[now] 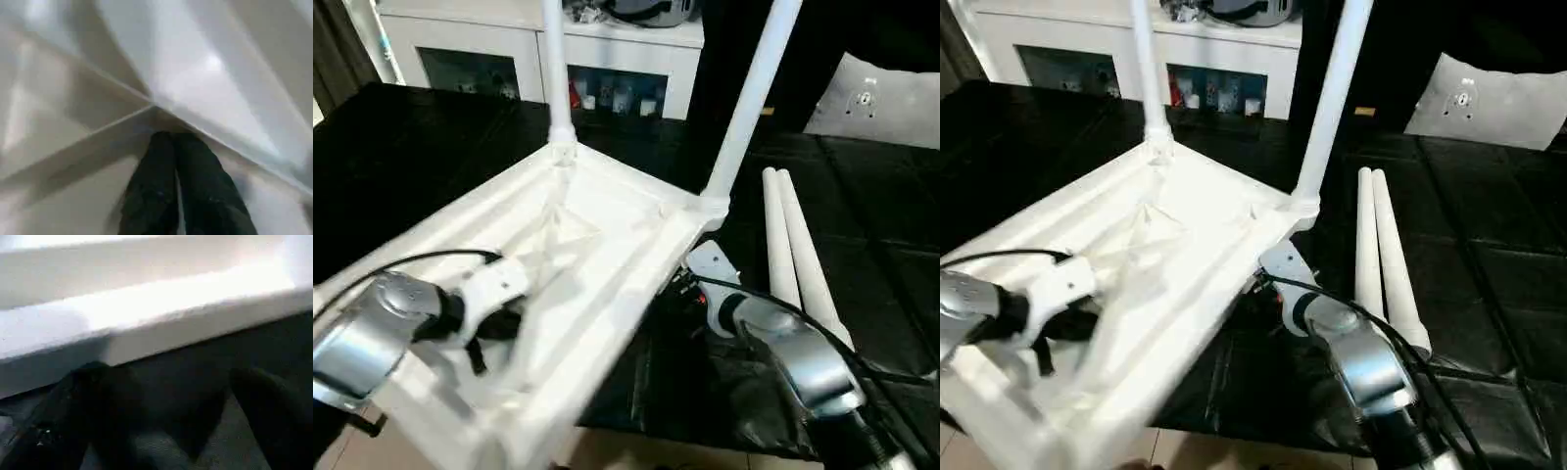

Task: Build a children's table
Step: Rotate table base

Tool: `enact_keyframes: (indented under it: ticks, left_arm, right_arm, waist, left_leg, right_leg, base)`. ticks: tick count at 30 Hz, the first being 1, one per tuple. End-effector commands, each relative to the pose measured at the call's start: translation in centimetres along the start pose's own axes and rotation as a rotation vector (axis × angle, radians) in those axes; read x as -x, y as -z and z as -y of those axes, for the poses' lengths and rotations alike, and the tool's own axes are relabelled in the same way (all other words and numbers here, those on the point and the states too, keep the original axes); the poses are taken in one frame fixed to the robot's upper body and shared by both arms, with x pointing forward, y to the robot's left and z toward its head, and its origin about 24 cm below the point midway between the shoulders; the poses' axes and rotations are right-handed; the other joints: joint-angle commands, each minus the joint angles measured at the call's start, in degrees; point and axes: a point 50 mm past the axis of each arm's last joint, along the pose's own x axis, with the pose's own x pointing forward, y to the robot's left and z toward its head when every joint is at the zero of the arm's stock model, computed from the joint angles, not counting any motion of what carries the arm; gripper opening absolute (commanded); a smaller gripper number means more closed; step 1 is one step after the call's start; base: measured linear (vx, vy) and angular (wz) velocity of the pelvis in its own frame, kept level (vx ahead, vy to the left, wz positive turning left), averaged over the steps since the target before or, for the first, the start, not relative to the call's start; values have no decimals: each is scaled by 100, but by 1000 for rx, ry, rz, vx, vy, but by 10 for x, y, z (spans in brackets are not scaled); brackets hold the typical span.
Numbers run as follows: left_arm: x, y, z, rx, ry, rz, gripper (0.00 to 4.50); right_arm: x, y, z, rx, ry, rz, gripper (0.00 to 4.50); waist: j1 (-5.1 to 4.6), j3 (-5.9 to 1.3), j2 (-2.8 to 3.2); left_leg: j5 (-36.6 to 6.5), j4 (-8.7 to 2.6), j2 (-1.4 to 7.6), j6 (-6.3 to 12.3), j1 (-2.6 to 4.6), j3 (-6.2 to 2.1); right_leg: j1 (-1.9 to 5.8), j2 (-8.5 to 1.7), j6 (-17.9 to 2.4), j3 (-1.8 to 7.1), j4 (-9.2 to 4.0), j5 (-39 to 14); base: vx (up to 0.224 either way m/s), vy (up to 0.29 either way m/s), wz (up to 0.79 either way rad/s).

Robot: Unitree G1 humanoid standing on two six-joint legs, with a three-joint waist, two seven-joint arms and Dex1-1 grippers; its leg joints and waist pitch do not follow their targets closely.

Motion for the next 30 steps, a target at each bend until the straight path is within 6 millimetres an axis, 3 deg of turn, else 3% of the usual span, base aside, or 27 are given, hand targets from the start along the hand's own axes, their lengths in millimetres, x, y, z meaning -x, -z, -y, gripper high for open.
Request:
enact_keyframes:
  ticks: [1,7,8,9,10,12,14,15,16,17,20,22,23,27,30]
  left_arm:
    - [-9,-23,17,-79,134,102,4]
    - [-29,-49,15,-100,157,219,4]
    - [-36,-54,8,-97,112,230,4]
    - [-40,-55,4,-98,89,233,4]
    - [-44,-57,0,-102,59,235,4]
    - [-50,-59,-6,-94,21,239,4]
    - [-52,-60,-9,-86,2,241,4]
    - [-57,-60,-17,-94,-67,223,4]
    - [-61,-59,-23,-115,-127,198,4]
    - [-61,-59,-23,-115,-127,198,4]
    - [-65,-61,-34,-119,-232,207,4]
    - [-64,-66,-38,-103,-274,261,4]
    - [-64,-77,-39,-63,-291,375,4]
    - [-61,-80,-33,-57,-246,446,4]
    - [-50,-76,-19,-81,-153,498,4]
  right_arm:
    - [-3,-10,-2,12,-21,39,450]
    - [-4,-18,13,25,33,64,450]
    - [-3,-21,18,31,58,75,450]
    - [-3,-22,21,35,71,80,450]
    - [-2,-24,24,41,89,87,450]
    - [0,-26,28,44,107,95,450]
    - [1,-27,30,45,114,98,450]
    - [3,-30,32,48,126,111,450]
    - [5,-33,35,56,134,131,450]
    - [5,-33,35,56,134,131,450]
    - [11,-41,40,65,154,179,450]
    - [15,-47,45,62,179,216,450]
    - [24,-55,51,59,205,275,450]
    - [30,-58,52,34,175,300,450]
    - [45,-60,55,37,137,331,450]
  waist:
    - [-43,-285,91]
    - [-39,-319,78]
    - [-34,-339,124]
    - [-55,-318,102]
    - [-49,-348,90]
    - [-53,-360,73]
    - [-79,-367,70]
    - [-75,-393,111]
    - [-92,-377,90]
    - [-78,-397,91]
    - [-87,-376,100]
    - [-72,-385,87]
    - [-70,-387,70]
    - [-14,-406,82]
    - [35,-429,83]
  left_leg:
    - [-1717,-493,349,-321,124,-169]
    - [-1438,-449,314,-234,98,-143]
    - [-1341,-448,327,-225,87,-154]
    - [-1341,-447,310,-202,65,-138]
    - [-1318,-430,303,-200,94,-135]
    - [-1095,-420,302,-128,42,-140]
    - [-996,-415,310,-78,37,-137]
    - [-974,-399,317,-82,61,-137]
    - [-1028,-394,301,-33,67,-120]
    - [-970,-392,312,-27,59,-132]
    - [-1141,-398,308,-23,62,-130]
    - [-1163,-390,319,-18,73,-135]
    - [-1115,-382,312,22,57,-122]
    - [-1027,-391,355,55,83,-126]
    - [-867,-394,383,80,68,-129]
  right_leg:
    - [216,-548,-808,429,-454,-2116]
    - [247,-542,-742,422,-464,-2044]
    - [268,-555,-785,423,-435,-1888]
    - [262,-533,-759,416,-472,-1915]
    - [266,-522,-737,412,-464,-1859]
    - [315,-536,-774,410,-422,-1624]
    - [318,-535,-831,408,-407,-1477]
    - [320,-543,-870,410,-391,-1417]
    - [301,-507,-837,405,-432,-1465]
    - [330,-531,-845,403,-404,-1426]
    - [308,-526,-810,391,-453,-1691]
    - [315,-543,-772,390,-461,-1781]
    - [317,-548,-763,388,-480,-1829]
    - [287,-547,-867,393,-429,-1621]
    - [320,-567,-969,404,-357,-1265]
  base:
    - [0,0,0]
    - [0,0,0]
    - [0,0,0]
    - [0,0,0]
    - [0,0,0]
    - [0,0,0]
    - [0,0,0]
    - [0,0,0]
    - [0,0,0]
    - [0,0,0]
    - [0,0,0]
    - [0,0,0]
    - [0,0,0]
    - [0,0,0]
    - [0,0,0]
